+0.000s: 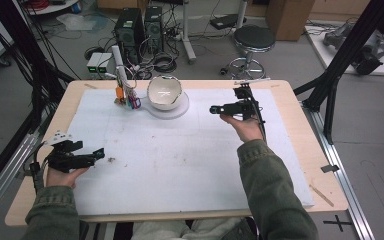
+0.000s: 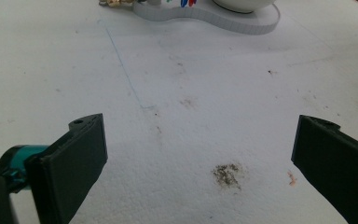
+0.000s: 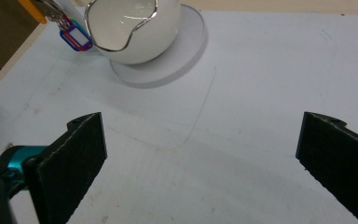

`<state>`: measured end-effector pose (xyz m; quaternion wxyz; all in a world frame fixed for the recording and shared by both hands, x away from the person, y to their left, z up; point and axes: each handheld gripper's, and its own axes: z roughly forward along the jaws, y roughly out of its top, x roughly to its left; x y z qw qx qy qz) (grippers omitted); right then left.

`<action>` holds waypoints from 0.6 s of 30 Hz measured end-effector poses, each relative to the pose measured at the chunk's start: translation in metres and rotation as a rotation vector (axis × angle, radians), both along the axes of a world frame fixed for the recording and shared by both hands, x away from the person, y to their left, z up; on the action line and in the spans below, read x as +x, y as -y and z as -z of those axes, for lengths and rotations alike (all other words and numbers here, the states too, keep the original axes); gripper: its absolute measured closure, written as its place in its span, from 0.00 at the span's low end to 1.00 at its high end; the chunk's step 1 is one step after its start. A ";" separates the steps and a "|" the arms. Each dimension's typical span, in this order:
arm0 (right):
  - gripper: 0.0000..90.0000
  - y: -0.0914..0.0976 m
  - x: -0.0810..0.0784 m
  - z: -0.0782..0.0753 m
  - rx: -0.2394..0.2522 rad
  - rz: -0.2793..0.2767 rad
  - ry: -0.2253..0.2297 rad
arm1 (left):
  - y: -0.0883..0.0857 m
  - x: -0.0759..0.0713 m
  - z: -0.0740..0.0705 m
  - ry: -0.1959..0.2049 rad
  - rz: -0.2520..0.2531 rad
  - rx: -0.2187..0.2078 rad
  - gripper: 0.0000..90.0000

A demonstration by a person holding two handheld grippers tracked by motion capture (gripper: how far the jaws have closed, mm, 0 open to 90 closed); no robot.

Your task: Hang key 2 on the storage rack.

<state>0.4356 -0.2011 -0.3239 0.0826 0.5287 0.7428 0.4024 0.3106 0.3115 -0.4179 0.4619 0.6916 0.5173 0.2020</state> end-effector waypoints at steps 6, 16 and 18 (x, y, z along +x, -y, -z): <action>0.01 0.020 -0.012 0.008 -0.012 0.038 0.009 | -0.001 -0.001 -0.001 0.009 -0.010 0.001 0.04; 0.01 0.048 -0.033 0.027 -0.039 0.097 0.032 | -0.003 -0.004 -0.003 0.037 -0.036 -0.003 0.04; 0.01 0.053 -0.037 0.030 -0.031 0.109 0.032 | -0.003 -0.004 -0.003 0.038 -0.039 -0.004 0.04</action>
